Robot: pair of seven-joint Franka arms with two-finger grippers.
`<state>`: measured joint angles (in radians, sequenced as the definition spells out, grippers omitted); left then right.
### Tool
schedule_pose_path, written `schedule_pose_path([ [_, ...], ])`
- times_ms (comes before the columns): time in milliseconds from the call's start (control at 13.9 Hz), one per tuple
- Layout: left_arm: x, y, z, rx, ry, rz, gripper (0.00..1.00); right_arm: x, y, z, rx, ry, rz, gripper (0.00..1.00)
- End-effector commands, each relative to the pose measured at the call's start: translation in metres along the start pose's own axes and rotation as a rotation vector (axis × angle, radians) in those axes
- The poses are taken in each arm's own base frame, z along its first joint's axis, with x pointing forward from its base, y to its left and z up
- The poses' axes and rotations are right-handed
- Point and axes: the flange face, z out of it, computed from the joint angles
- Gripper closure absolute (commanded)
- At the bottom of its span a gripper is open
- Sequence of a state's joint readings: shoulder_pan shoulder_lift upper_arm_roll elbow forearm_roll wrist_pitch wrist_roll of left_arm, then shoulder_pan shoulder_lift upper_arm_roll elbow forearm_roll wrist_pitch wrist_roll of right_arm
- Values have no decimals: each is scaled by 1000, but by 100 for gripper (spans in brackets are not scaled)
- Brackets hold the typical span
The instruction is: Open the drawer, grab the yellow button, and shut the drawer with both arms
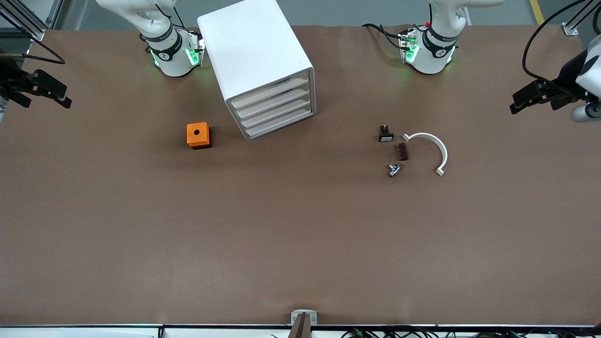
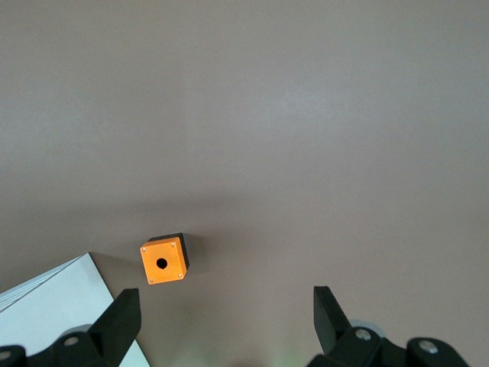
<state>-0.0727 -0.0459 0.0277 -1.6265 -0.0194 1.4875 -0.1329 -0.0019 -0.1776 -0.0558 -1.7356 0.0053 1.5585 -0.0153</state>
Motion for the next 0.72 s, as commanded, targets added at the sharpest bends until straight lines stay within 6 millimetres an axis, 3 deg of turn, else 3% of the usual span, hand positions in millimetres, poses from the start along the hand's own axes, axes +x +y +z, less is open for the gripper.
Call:
schedule_pose_path([
  [0,17,22,27,-1,-68,-3,1,-5,-2,-6,9,16,-1,0],
  [144,22,65,54,19,-123,-14,1,-5,-2,-6,7,16,-1,0],
  [289,15,124,78,45,-164,-63,1,-5,-1,-6,8,18,0,0],
  [649,14,247,114,-122,-377,-361,1,-4,-1,-7,1,26,-3,0],
])
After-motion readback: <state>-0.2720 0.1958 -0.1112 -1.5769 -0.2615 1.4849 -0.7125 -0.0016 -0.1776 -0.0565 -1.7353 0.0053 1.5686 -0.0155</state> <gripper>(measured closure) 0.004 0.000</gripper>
